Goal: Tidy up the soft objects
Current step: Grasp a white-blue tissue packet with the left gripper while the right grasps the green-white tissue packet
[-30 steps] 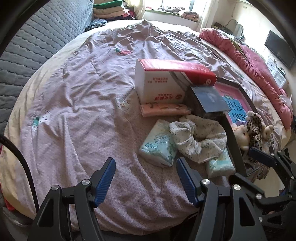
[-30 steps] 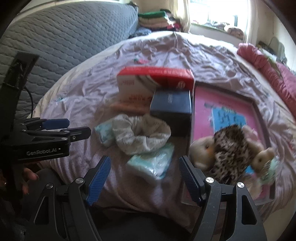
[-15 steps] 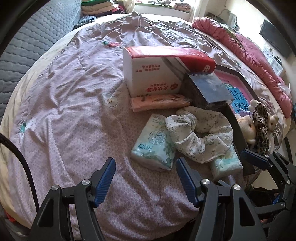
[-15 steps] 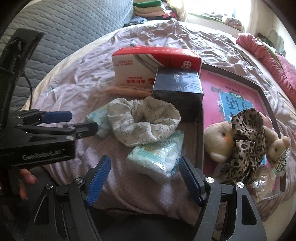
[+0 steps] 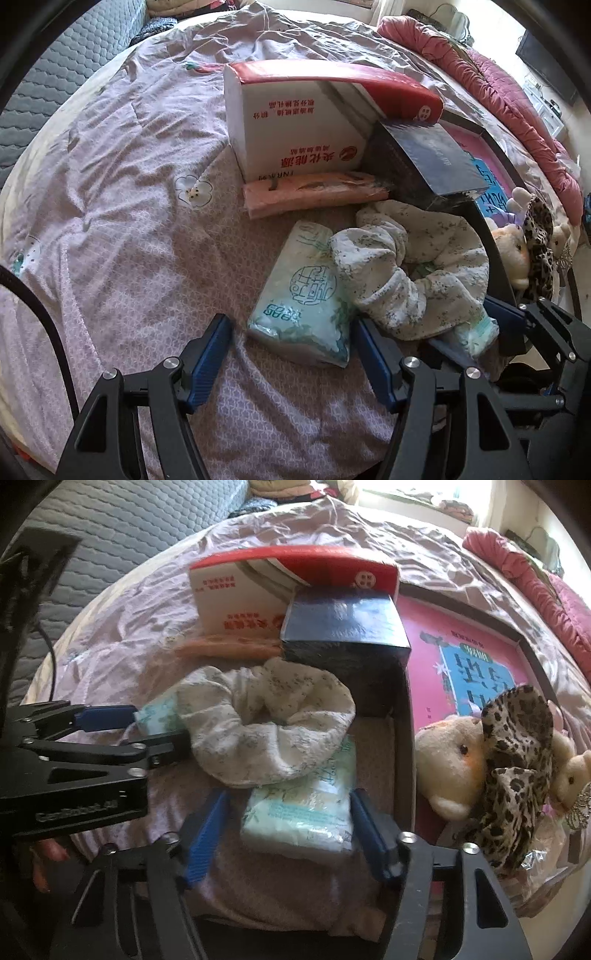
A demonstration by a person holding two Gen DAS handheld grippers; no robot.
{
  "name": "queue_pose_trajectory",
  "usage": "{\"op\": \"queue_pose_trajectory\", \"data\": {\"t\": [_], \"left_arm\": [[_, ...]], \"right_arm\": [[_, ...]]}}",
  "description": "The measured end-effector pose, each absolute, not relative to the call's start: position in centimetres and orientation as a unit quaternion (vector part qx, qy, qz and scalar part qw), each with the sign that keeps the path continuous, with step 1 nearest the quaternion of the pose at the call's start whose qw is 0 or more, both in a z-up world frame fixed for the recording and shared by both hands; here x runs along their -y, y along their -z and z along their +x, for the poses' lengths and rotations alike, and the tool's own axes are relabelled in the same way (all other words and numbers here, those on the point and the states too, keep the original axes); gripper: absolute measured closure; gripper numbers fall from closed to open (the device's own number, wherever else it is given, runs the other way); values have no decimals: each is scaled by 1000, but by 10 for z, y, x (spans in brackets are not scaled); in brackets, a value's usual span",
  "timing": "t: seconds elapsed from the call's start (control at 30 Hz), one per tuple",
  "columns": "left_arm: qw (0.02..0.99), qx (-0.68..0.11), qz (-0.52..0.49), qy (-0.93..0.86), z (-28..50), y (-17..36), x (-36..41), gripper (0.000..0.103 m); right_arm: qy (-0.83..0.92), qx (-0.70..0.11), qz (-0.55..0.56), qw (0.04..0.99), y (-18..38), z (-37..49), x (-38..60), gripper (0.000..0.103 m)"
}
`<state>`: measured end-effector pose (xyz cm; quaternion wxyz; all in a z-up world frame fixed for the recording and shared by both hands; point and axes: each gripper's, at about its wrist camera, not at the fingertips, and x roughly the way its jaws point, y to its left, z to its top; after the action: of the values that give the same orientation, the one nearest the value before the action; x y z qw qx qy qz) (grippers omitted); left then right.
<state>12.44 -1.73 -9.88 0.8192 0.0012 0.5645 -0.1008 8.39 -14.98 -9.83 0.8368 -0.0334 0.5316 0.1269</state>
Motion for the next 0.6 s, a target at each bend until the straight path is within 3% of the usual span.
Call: {"op": "queue_pose_trajectory", "data": {"t": [0.27,0.43,0.6], "left_arm": [[822,-559,-5,114,130,103,17,38],[823,-553,-26,125,130,103,10,50],[828,-543,-48,129,124,98,0,54]], "right_arm": [[-158,-524,-42,836,94,81,155,57],[-184,-518,-11,835,82,70,165,58],[-192,-508,-2,839,73,64,168,58]]}}
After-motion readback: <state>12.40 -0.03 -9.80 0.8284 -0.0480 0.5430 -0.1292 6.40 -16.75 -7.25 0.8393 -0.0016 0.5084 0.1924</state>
